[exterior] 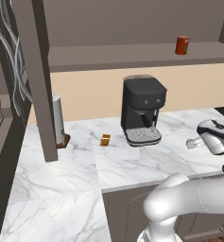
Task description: Restock the canned food cabinet by taking the new fresh canned food from the counter and placing it in the cabinet. Then, take the old canned food from the cabinet and place it on the counter.
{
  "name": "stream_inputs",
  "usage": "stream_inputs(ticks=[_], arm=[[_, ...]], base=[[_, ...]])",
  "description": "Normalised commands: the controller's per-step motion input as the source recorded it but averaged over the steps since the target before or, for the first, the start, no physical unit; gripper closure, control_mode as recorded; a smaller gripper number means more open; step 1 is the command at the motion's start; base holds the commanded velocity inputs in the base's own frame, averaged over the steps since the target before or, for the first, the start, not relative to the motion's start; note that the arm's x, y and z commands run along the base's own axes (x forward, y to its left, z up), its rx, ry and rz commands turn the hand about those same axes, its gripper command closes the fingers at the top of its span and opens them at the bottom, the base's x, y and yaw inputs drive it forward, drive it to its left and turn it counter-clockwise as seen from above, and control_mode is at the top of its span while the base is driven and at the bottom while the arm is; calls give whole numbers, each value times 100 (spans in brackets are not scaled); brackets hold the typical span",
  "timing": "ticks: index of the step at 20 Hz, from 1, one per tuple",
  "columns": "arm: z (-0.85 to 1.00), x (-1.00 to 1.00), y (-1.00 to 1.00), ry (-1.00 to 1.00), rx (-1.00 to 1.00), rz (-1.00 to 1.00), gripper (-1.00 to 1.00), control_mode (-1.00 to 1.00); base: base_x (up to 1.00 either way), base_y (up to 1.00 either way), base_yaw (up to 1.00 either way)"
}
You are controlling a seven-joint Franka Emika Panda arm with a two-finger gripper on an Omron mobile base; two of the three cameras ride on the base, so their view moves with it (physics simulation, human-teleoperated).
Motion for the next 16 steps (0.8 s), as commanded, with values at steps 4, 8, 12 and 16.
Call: stream_inputs(ticks=[4,8,12,16], arm=[[-59,36,21,0,-9,0,100,-100],[-26,24,16,0,-3,0,-100,-100],[1,8,6,2,0,-1,-100,-100],[27,0,0,8,0,-6,-100,-100]], base=[[0,0,0],[0,0,0],[0,0,0],[0,0,0]])
